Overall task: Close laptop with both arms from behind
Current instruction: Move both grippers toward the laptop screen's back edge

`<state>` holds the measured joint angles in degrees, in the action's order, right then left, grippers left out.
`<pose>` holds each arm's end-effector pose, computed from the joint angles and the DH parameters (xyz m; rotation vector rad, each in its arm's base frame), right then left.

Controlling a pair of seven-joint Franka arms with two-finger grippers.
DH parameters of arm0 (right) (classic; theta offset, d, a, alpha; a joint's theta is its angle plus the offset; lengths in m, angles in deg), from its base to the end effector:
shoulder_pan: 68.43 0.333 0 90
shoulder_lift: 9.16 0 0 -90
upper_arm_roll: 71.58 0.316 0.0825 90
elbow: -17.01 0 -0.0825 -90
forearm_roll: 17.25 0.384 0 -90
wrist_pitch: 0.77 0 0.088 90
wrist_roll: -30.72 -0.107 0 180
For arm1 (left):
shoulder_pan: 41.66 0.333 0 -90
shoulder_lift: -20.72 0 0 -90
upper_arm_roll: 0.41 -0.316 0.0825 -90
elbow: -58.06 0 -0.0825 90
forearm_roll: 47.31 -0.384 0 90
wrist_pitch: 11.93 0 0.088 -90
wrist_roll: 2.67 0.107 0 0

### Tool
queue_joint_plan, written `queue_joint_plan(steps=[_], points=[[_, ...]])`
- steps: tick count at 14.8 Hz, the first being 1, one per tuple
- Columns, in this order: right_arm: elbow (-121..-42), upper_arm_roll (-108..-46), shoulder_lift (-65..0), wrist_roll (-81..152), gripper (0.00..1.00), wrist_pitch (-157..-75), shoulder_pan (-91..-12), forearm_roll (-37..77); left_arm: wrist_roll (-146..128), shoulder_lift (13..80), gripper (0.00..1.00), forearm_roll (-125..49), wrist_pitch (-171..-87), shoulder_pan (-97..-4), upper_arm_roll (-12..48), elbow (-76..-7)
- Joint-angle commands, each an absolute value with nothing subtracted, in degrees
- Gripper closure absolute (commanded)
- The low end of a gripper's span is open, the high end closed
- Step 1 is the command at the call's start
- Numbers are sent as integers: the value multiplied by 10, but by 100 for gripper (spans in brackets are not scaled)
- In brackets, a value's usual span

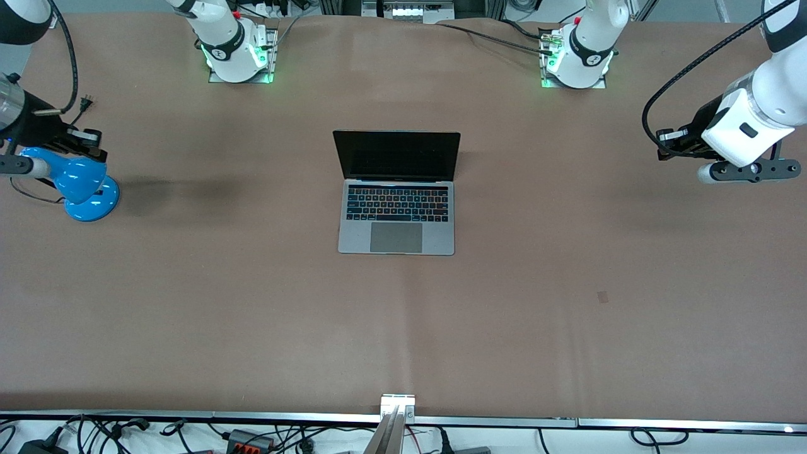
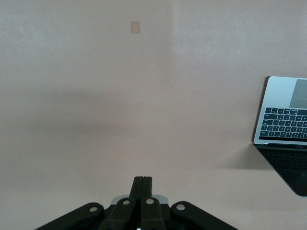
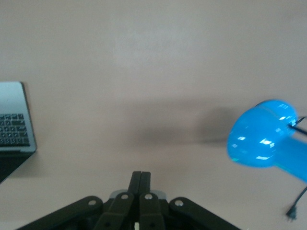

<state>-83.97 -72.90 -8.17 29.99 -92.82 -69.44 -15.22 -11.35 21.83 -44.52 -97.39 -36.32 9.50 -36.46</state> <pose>0.5416 -0.0184 0.5469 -3.0954 0.0884 0.2141 0.5444 -0.0482 0.5712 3.0955 0.1114 -0.2827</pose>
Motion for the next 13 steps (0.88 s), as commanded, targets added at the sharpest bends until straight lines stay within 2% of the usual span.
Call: queue_joint_plan(steps=[1, 6, 8, 10, 13], points=[[-847, -725, -97, 280, 100, -908, -674, -136, -117, 219, 99, -448, -946, -361, 100, -353], [-875, -725, -120, 280, 100, -905, -608, -132, -114, 217, 98, -329, -930, -369, 101, -390], [-905, -725, -120, 274, 100, -911, -582, -88, -114, 214, 100, -326, -944, -378, 141, -409], [-930, -725, -119, 252, 100, -921, -561, -43, -115, 191, 100, -293, -997, -378, 178, -476], [-954, -725, -119, 212, 100, -934, -500, -20, -115, 117, 100, -236, -1097, -380, 222, -613]])
